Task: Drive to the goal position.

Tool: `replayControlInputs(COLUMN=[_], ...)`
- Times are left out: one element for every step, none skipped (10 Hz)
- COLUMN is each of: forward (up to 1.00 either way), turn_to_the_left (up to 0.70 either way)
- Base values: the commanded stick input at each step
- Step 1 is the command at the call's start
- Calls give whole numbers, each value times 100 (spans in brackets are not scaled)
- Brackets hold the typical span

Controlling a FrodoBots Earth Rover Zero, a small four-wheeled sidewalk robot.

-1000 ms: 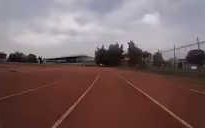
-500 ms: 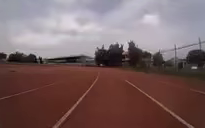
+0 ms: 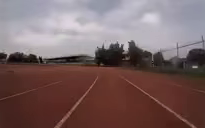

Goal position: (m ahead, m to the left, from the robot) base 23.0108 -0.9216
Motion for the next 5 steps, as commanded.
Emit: replayControlInputs(forward=[45, 45, 45, 45, 45], turn_to_the_left=[-23, -27, -27, -27, -27])
